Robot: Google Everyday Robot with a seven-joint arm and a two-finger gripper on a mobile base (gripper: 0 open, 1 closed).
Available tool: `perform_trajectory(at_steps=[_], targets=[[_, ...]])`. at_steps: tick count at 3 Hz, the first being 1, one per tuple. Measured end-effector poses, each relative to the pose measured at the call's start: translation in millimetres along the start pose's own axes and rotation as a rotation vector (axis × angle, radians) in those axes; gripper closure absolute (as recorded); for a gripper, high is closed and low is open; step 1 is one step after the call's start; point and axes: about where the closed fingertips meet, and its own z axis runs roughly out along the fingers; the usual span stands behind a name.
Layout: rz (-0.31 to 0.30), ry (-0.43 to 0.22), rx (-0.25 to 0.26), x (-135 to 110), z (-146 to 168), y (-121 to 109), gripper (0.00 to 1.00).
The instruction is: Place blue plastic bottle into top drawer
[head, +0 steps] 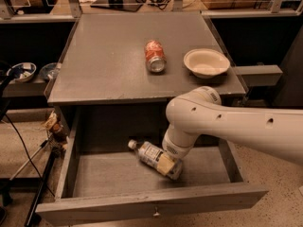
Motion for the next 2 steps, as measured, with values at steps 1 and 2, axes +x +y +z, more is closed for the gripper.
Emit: perform_trajectory(at_steps=[1,2], targets=[[0.0,0.0,0.0,0.0,0.0,0.0,0.0],[0.0,0.0,0.0,0.0,0.0,0.0,0.0]])
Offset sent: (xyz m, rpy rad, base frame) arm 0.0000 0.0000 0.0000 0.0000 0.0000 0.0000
